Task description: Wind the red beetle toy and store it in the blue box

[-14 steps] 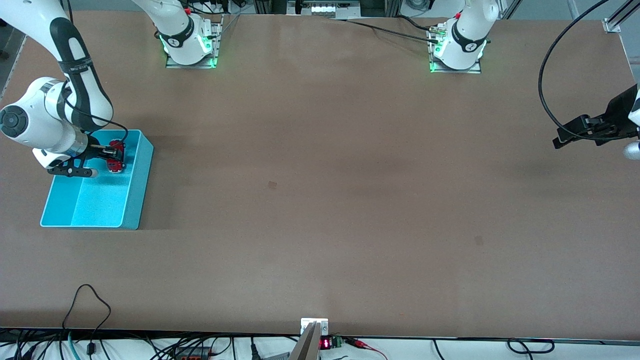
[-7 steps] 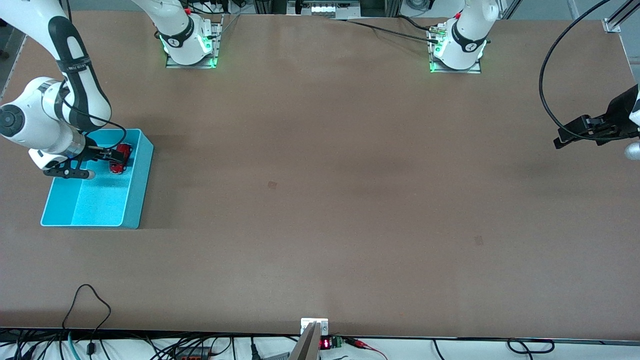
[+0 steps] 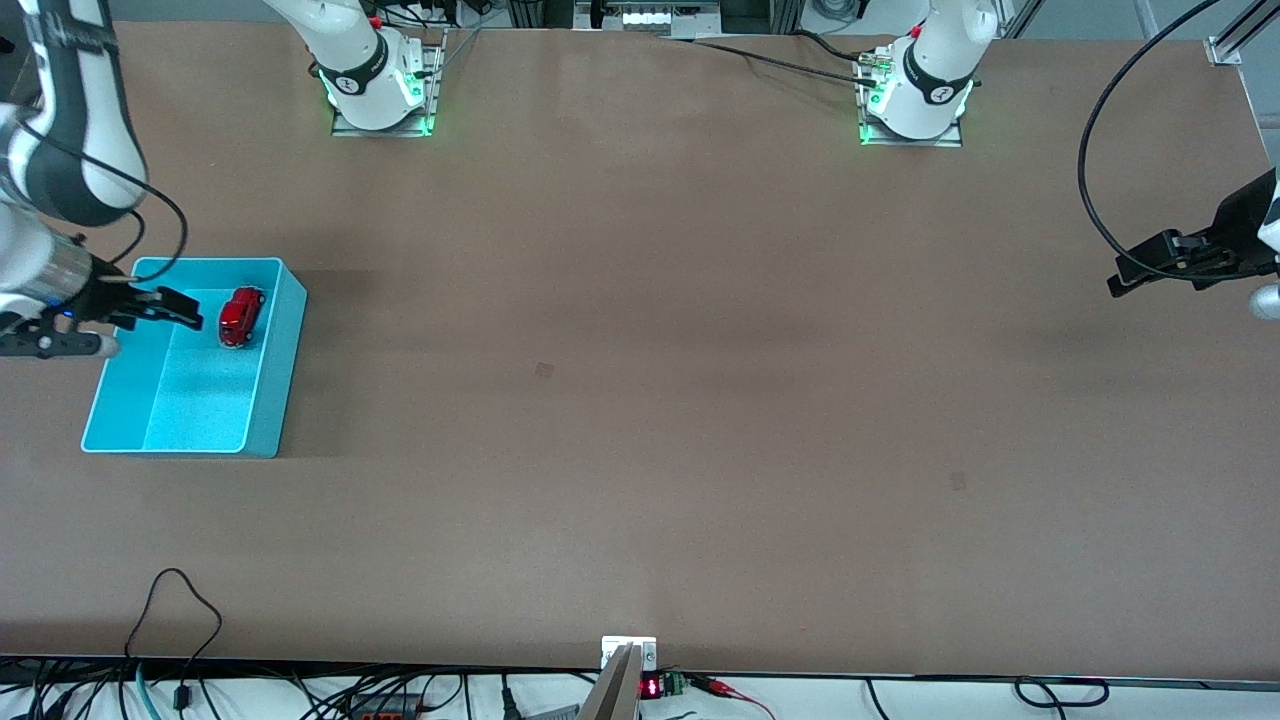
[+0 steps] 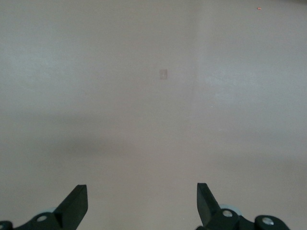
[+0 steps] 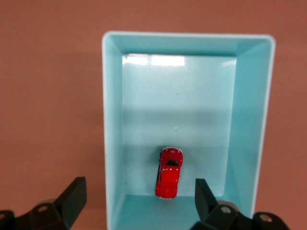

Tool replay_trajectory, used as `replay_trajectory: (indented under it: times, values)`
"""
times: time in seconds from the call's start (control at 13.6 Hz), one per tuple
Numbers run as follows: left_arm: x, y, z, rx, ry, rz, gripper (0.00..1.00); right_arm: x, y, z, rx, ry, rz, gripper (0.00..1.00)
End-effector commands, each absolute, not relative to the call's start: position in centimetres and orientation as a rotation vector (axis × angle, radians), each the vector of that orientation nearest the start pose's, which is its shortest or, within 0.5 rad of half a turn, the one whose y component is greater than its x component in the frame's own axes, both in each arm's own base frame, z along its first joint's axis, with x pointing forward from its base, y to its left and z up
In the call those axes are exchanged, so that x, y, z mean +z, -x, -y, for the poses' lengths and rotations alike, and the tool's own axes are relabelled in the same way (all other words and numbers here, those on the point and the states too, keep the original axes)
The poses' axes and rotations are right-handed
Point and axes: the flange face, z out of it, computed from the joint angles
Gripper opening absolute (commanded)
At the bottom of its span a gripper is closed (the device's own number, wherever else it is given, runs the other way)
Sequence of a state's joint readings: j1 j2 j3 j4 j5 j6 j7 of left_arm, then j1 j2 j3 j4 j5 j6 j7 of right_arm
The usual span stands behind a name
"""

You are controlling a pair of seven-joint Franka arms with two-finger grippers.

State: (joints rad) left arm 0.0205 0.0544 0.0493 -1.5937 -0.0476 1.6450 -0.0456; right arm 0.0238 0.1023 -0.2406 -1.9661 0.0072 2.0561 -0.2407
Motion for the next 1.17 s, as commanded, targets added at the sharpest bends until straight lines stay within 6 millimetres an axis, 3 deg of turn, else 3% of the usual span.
replay_trajectory:
  times: [0.0,0.22,0.44,0.66,1.1]
  values:
    - [60.2,-56.4,-2.9,-0.008,3.185,0.159,1.00,49.2,-56.9,10.3,0.006,3.155,0.099,1.00]
    - [60.1,-56.4,-1.7,-0.007,3.187,0.144,1.00,55.9,-57.1,8.3,-0.023,3.154,0.142,1.00]
    - [60.1,-56.3,-2.1,-0.005,3.186,0.164,1.00,60.5,-56.0,7.9,-0.007,3.144,0.147,1.00]
    - [59.8,-56.4,-2.9,0.000,3.184,0.188,1.00,61.9,-55.7,7.7,0.022,3.140,0.147,1.00]
    - [59.9,-56.4,-2.7,0.000,3.185,0.179,1.00,61.8,-55.8,6.9,0.030,3.143,0.099,1.00]
